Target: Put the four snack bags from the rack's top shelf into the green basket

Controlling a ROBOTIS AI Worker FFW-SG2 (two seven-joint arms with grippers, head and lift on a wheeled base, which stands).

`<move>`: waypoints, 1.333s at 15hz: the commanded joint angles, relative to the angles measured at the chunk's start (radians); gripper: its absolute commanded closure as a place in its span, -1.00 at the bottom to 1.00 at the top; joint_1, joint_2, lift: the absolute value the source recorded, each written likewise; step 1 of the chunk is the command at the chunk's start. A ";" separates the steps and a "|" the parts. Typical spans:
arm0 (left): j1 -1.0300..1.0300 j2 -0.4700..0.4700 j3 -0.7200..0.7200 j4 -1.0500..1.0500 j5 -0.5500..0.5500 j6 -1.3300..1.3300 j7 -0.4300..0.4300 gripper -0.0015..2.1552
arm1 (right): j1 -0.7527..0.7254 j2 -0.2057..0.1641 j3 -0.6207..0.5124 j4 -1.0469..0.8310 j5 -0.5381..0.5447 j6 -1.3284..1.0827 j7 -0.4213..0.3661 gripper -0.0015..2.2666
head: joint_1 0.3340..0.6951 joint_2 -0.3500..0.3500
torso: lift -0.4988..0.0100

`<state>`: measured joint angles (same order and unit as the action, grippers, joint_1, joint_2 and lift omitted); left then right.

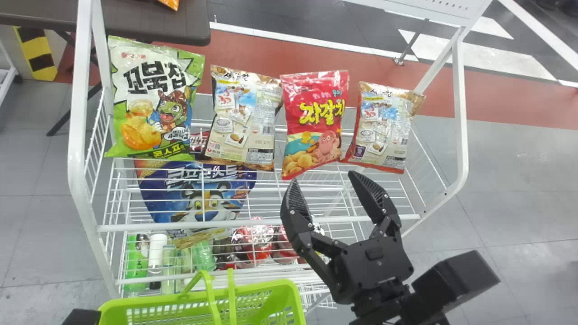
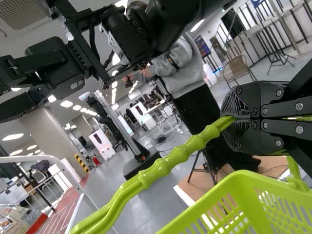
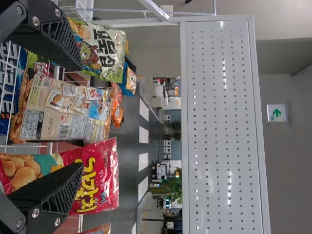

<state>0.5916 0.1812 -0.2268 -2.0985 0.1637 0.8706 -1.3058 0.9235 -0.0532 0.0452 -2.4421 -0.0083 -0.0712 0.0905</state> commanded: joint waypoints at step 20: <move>-0.033 0.001 -0.008 0.026 0.007 0.025 -0.010 0.47 | -0.519 0.010 0.150 0.437 0.008 0.166 0.068 -0.89 | 1.00 -1.00 | 0.96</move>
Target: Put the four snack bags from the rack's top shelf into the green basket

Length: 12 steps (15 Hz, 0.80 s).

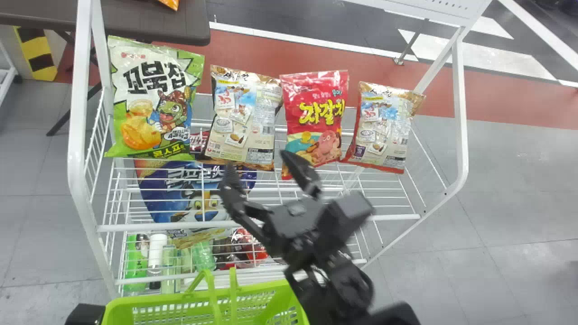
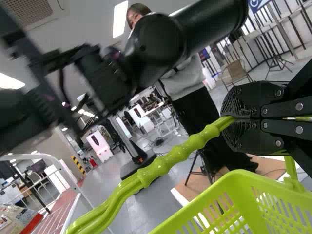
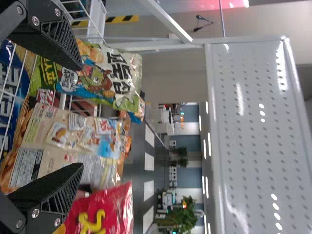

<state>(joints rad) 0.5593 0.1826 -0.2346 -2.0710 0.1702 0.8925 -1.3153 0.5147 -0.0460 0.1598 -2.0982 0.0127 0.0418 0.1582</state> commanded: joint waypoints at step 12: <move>-0.036 0.005 -0.017 0.051 0.009 -0.028 -0.021 0.46 | -0.665 0.047 0.153 0.675 -0.072 0.083 0.038 -0.84 | 1.00 -0.25 | 0.96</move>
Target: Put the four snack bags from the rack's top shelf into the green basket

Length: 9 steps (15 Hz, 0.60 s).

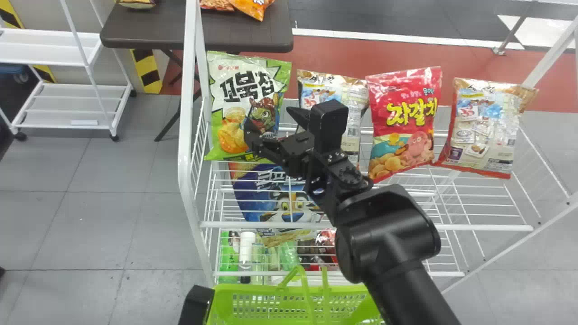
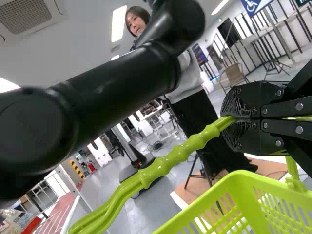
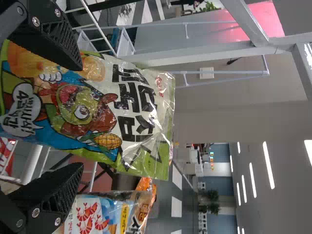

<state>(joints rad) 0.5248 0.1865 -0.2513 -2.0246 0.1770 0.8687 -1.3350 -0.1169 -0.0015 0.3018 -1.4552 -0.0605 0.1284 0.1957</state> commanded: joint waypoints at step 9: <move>-0.011 -0.002 0.003 0.020 0.015 -0.019 -0.016 0.46 | -0.004 0.002 0.026 -0.062 0.030 0.132 0.126 0.80 | 1.00 -0.09 | 0.96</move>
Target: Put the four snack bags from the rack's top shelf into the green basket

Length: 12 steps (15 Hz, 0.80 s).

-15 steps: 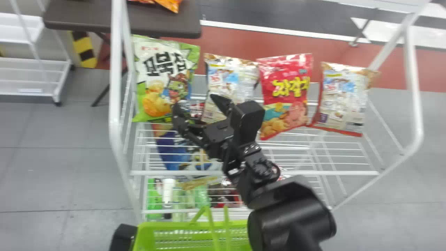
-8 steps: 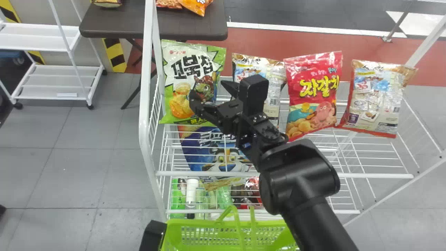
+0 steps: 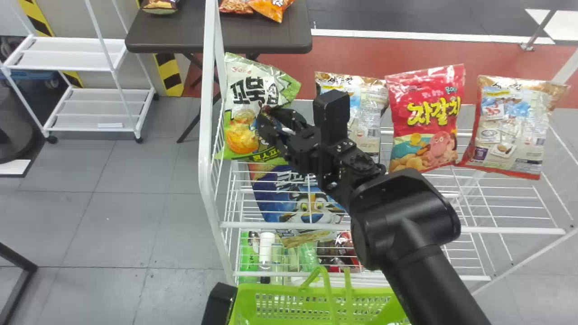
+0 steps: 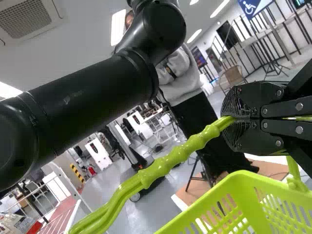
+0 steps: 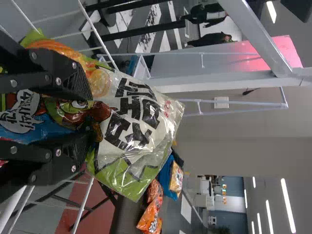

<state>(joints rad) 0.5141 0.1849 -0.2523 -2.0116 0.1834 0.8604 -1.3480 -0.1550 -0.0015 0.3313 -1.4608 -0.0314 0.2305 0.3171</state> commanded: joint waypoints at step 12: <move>-0.003 -0.015 0.099 0.025 0.048 -0.048 -0.022 0.46 | 0.674 -0.090 -0.512 -0.969 -0.136 0.496 0.100 0.80 | 1.00 -0.73 | 0.96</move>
<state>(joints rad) 0.5123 0.1729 -0.1521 -1.9851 0.2403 0.8143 -1.3711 0.4409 -0.0909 -0.0910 -2.3593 -0.1286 0.6861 0.4058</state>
